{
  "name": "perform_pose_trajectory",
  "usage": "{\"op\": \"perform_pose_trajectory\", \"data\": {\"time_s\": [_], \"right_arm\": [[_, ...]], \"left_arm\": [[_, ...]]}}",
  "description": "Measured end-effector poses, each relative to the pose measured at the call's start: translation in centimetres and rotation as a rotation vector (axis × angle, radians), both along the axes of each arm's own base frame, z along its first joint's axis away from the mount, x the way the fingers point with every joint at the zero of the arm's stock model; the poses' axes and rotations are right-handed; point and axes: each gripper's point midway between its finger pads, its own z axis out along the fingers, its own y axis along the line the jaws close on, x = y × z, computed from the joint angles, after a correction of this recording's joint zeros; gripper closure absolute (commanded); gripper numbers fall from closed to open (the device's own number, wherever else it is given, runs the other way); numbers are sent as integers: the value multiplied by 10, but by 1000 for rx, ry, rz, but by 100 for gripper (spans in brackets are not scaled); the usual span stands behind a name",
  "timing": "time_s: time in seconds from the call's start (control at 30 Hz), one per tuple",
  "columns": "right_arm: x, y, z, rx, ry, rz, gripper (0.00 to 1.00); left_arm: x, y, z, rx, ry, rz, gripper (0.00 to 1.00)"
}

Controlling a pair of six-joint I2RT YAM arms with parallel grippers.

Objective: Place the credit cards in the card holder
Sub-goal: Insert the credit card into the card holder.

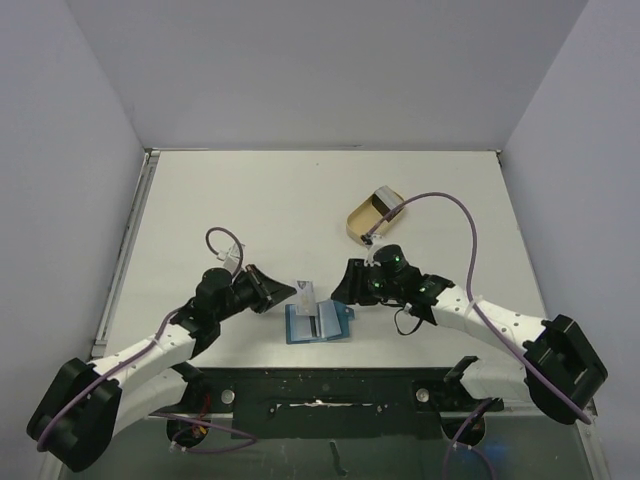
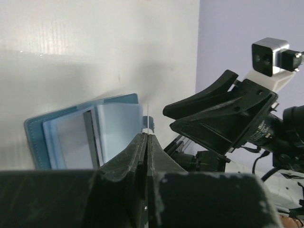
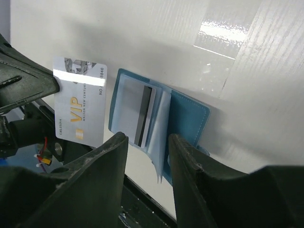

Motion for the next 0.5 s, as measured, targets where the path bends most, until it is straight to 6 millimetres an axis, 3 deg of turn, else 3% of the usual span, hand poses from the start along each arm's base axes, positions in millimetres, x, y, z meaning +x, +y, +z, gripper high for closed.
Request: {"op": "perform_pose_trajectory", "data": {"time_s": [0.3,0.5], "right_arm": [[-3,13,-21,-136,11,78,66],[-10,2,-48,-265,37,88,77]], "left_arm": [[-7,-1,-41,53,101,-25,100],[-10,-5,-51,53,116,-48,100]]}}
